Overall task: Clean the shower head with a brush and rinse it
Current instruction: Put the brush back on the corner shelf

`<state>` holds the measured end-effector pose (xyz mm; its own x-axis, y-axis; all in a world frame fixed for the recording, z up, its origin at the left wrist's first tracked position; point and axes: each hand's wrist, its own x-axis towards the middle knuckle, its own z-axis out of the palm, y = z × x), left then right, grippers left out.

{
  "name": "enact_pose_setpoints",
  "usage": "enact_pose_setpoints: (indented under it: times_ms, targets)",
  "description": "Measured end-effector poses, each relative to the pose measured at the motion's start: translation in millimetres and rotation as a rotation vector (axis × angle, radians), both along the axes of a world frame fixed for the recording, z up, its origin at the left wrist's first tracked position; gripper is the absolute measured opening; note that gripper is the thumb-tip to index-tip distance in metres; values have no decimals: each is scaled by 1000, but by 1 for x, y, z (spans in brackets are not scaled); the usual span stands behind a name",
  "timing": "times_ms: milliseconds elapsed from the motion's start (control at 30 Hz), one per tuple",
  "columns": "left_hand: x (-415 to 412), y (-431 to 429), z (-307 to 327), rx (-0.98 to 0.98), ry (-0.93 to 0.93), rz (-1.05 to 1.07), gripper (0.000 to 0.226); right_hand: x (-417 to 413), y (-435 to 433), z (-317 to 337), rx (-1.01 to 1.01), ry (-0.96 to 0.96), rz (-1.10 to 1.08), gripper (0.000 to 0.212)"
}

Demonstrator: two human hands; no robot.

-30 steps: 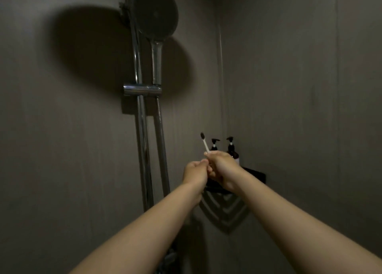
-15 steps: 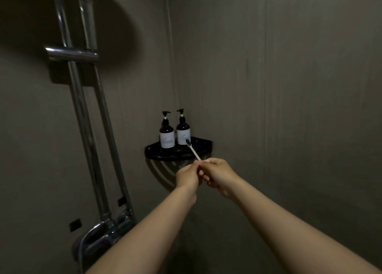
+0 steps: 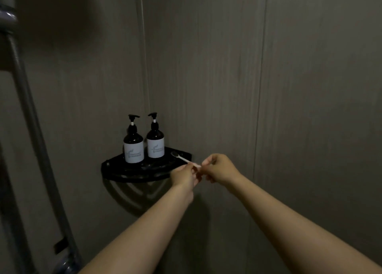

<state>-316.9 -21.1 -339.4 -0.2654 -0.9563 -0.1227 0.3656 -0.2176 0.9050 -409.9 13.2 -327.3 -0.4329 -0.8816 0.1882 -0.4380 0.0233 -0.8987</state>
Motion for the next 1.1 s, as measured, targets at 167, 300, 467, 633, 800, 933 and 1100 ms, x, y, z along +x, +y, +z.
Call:
enact_pose_setpoints:
  times_ms: [167, 300, 467, 633, 800, 933, 1100]
  targets:
    - [-22, -42, -9, 98, 0, -93, 23, -8, -54, -3, -6, 91, -134, 9]
    - [-29, -66, -17, 194, 50, -143, 33, -6, -84, -5, 42, 206, -196, 16]
    - [-27, -77, -21, 218, 141, -265, 26, -6, -102, -3, 91, 372, -232, 10]
    - [-29, -85, -27, 233, 138, -330, 33, -11, -111, 5, 134, 478, -243, 14]
    - [-33, -87, -23, 252, 175, -347, 33, -17, -124, 9, 146, 544, -247, 16]
    - [-39, -89, -22, 272, 192, -369, 35, -21, -131, 7, 165, 567, -231, 18]
    - [-40, -90, -22, 282, 206, -370, 36, -28, -131, 4, 198, 566, -217, 19]
